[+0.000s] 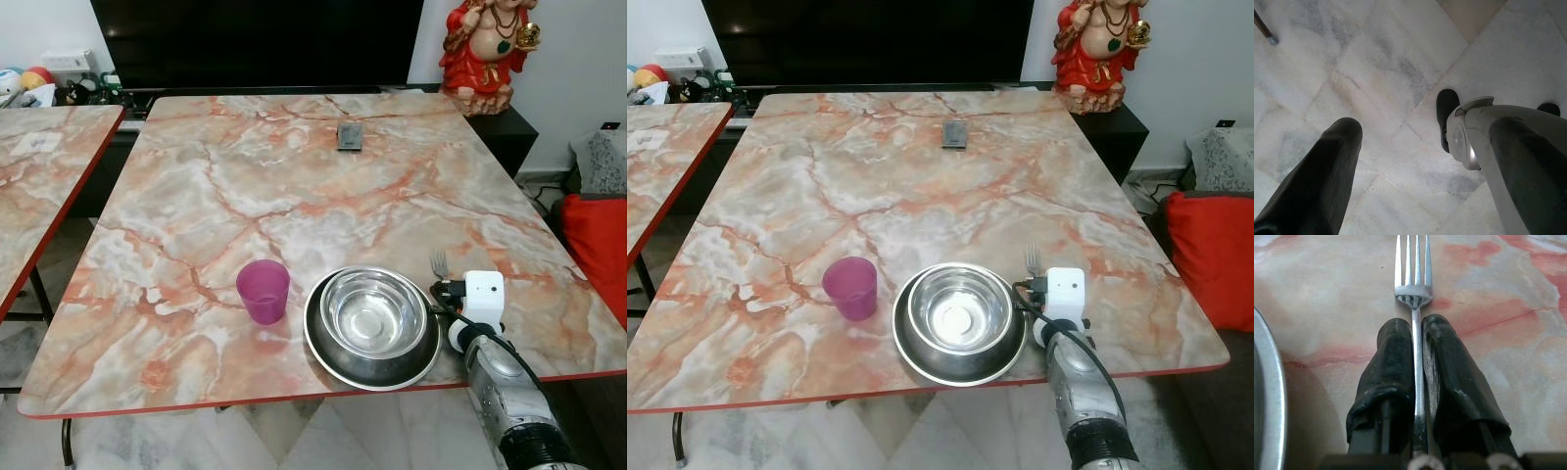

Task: Setting the table

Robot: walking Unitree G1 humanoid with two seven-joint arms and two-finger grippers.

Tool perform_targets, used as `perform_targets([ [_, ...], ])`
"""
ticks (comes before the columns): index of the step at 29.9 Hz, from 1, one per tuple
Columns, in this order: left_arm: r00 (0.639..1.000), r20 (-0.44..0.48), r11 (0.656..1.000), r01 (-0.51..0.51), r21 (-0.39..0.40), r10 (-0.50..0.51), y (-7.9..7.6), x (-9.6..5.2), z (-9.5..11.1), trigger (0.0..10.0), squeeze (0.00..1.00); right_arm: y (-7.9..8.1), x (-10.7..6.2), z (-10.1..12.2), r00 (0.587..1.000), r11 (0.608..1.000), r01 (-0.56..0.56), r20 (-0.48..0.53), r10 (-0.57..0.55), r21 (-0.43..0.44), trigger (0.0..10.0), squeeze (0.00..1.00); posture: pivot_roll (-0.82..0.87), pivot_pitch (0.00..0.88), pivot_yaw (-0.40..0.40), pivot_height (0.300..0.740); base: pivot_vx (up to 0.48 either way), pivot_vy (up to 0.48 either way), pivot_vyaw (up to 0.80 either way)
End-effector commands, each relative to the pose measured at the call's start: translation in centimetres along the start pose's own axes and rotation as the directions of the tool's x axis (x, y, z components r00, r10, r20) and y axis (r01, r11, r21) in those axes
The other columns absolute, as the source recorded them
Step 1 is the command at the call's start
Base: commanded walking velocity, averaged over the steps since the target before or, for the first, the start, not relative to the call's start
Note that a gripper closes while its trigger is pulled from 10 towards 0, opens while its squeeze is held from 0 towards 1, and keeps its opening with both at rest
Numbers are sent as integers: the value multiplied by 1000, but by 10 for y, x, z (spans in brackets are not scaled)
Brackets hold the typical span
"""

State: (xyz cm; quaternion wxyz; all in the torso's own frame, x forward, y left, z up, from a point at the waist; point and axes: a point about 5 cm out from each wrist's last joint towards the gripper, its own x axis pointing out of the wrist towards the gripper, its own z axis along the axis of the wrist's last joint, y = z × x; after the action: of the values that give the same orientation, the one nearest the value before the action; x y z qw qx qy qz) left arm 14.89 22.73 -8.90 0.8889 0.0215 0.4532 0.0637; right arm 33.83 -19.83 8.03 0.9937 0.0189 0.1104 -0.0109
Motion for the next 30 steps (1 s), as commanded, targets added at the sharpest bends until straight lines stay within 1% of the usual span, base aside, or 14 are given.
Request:
perform_targets([
  [1, 1000, -19, 1000, -1, 8, 1, 0, -2, -7, 10000, 0, -1, 1, 0, 1000, 1000, 14, 2, -14, 19, 10000, 0, 1, 116, -5, 740, 0, 0, 0],
  [8, 1000, -17, 1000, -1, 8, 1, 1, -2, -6, 10000, 0, -2, 2, 3, 1000, 999, 20, 20, -20, 28, 10000, 8, 1, 115, -4, 740, 0, 0, 0],
  [9, 1000, -16, 1000, -1, 8, 1, 1, -2, -6, 10000, 0, -2, 2, 4, 999, 999, 18, 26, -18, 32, 10000, 925, 0, 116, -4, 740, 0, 0, 0],
  [11, 1000, -16, 1000, -1, 8, 1, 1, -1, -6, 10000, 0, -2, 2, 5, 999, 999, 18, 30, -19, 32, 10000, 910, 0, 116, -4, 740, 0, 0, 0],
  [12, 1000, -15, 1000, -1, 9, 1, 1, -1, -5, 10000, 0, -2, 2, 5, 999, 999, 20, 33, -21, 35, 10000, 863, 0, 116, -4, 740, 0, 0, 0],
  [14, 1000, -15, 1000, 0, 10, 0, 1, -1, -5, 10000, 0, -2, 2, 5, 999, 999, 21, 33, -22, 35, 10000, 863, 0, 116, -4, 740, 0, 0, 0],
  [15, 1000, -15, 1000, 0, 10, 1, 1, -1, -5, 10000, 0, -2, 2, 5, 999, 999, 21, 33, -22, 33, 10000, 39, 0, 116, -4, 740, 0, 0, 0],
  [16, 1000, -15, 1000, -1, 9, 1, 1, -1, -5, 10000, 0, -2, 2, 5, 999, 999, 21, 33, -22, 32, 10000, 39, 0, 116, -4, 740, 0, 0, 0],
  [17, 1000, -15, 1000, -1, 10, 1, 1, -1, -5, 10000, 0, -2, 2, 5, 999, 999, 22, 34, -23, 31, 10000, 0, 0, 116, -4, 740, 0, 0, 0],
  [24, 1000, -14, 1000, 0, 9, 0, 0, -1, -6, 10000, 0, -3, 2, 10, 997, 999, 34, 64, -36, 43, 10000, 0, 0, 114, -5, 740, 0, 0, 0],
  [27, 1000, -14, 1000, 0, 8, 0, 0, -2, -6, 10000, 0, -7, 1, 23, 986, 996, 66, 151, -75, 61, 10000, 0, 0, 113, -6, 740, 0, 0, 0],
  [29, 1000, -14, 1000, 0, 8, 0, 0, -2, -6, 10000, 0, -7, 1, 25, 983, 996, 71, 164, -80, 58, 10000, 0, 0, 113, -6, 740, 0, 0, 0],
  [30, 1000, -14, 1000, 0, 8, 0, 0, -2, -6, 10000, 0, -9, 0, 29, 976, 995, 86, 198, -95, 53, 10000, 0, 1, 111, -6, 740, 0, 0, 0],
])
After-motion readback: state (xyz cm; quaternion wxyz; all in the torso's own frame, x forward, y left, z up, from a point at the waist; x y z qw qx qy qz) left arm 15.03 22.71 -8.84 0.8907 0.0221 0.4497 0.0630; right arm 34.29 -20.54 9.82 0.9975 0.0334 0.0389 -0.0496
